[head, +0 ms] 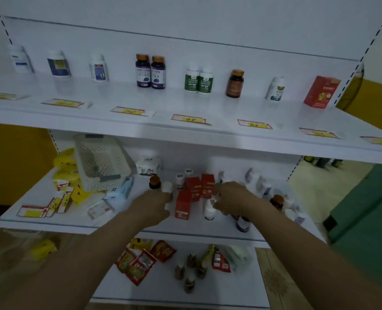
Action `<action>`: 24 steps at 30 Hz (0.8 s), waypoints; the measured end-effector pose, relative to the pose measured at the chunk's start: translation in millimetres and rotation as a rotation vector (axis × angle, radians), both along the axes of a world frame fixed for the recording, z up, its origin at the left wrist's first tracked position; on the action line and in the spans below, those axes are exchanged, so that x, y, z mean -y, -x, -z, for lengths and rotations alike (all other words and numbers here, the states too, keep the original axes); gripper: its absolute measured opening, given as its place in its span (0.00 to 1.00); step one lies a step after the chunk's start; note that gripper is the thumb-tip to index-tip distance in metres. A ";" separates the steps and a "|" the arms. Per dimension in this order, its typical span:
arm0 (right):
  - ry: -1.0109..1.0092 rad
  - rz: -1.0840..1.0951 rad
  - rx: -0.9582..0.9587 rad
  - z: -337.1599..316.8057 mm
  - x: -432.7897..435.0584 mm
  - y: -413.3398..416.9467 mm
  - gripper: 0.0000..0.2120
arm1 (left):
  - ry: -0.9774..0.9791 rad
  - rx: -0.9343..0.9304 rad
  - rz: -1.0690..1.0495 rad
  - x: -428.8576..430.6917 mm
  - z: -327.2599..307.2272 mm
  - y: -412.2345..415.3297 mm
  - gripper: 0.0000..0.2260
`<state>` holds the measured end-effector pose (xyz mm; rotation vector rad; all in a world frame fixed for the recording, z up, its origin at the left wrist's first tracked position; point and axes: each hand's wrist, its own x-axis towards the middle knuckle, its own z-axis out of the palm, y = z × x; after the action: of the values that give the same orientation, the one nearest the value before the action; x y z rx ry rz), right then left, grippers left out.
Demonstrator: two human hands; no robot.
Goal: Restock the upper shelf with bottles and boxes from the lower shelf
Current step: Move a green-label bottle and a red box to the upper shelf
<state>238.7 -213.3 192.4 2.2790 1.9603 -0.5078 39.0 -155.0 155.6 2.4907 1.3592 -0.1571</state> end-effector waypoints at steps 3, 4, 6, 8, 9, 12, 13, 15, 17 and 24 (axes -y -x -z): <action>0.050 0.043 -0.067 31.3 -27.3 8.4 0.21 | 0.073 -0.036 -0.025 -34.9 31.7 23.4 0.21; 0.056 0.056 -0.095 42.4 -38.6 12.9 0.22 | 0.073 -0.052 -0.020 -48.5 41.0 29.2 0.21; 0.036 0.069 -0.128 58.5 -51.2 20.1 0.25 | 0.002 -0.091 -0.008 -67.1 57.1 34.6 0.21; 0.009 0.083 -0.128 81.9 -69.9 27.9 0.28 | -0.087 -0.140 0.034 -90.8 74.2 36.1 0.20; 0.004 0.088 -0.114 92.7 -77.0 31.6 0.30 | -0.140 -0.153 0.067 -101.1 82.0 34.5 0.20; -0.012 0.061 -0.027 121.7 -98.7 35.5 0.37 | -0.322 -0.088 0.161 -134.9 98.8 19.1 0.21; -0.014 0.064 -0.018 129.3 -106.8 34.8 0.39 | -0.375 -0.048 0.188 -144.9 103.4 12.0 0.20; -0.019 0.086 -0.037 142.0 -121.9 32.7 0.39 | -0.319 -0.019 0.193 -159.0 109.6 -4.9 0.19; -0.018 0.108 -0.074 155.0 -134.5 31.0 0.37 | -0.349 -0.068 0.213 -175.2 122.2 -20.0 0.24; -0.134 0.176 -0.165 192.8 -144.5 25.8 0.26 | -0.301 -0.212 0.236 -189.9 151.9 -52.0 0.26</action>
<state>213.0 -68.8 -0.4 2.5853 1.9285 -0.6168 91.0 34.9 3.6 2.9585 1.2384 -0.2953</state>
